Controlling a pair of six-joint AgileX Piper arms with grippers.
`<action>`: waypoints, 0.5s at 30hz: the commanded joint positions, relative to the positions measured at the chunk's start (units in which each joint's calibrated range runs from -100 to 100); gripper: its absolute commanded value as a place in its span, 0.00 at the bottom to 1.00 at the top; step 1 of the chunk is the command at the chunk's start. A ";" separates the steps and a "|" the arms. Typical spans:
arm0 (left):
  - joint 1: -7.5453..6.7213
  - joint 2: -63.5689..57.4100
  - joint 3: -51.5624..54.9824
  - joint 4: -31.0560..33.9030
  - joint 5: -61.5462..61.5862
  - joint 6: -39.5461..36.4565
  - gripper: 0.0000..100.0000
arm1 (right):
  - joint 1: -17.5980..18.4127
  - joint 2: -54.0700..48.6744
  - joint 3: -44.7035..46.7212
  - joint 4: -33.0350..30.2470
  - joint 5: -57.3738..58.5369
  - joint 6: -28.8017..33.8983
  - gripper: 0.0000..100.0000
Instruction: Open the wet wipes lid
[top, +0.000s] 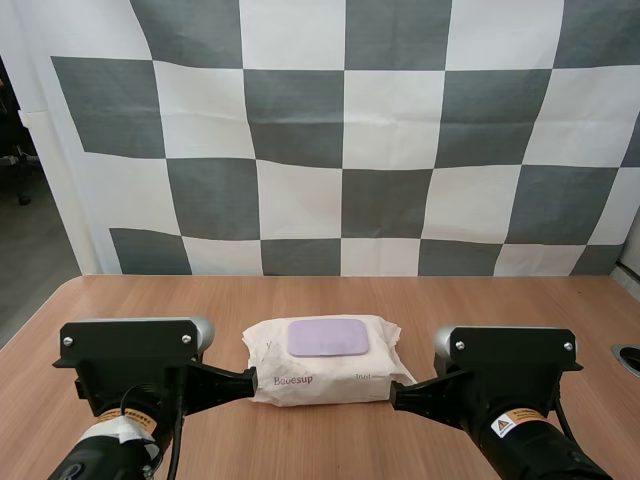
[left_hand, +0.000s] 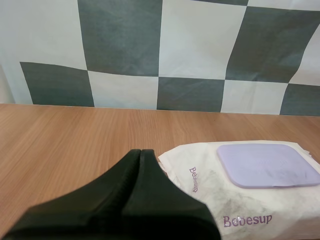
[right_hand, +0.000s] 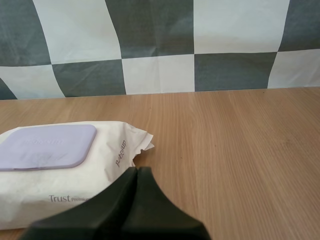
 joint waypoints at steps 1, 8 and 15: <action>-0.04 0.00 0.05 -0.03 0.02 -0.03 0.00 | -0.04 0.00 0.00 -0.08 -0.08 -0.02 0.00; -0.04 0.00 -0.80 0.08 -0.07 -0.03 0.00 | -0.04 0.00 0.00 -0.17 -2.21 -0.02 0.00; -0.04 0.00 -10.16 0.16 -0.07 1.63 0.00 | -0.04 0.00 -6.53 -0.81 -3.64 -0.12 0.00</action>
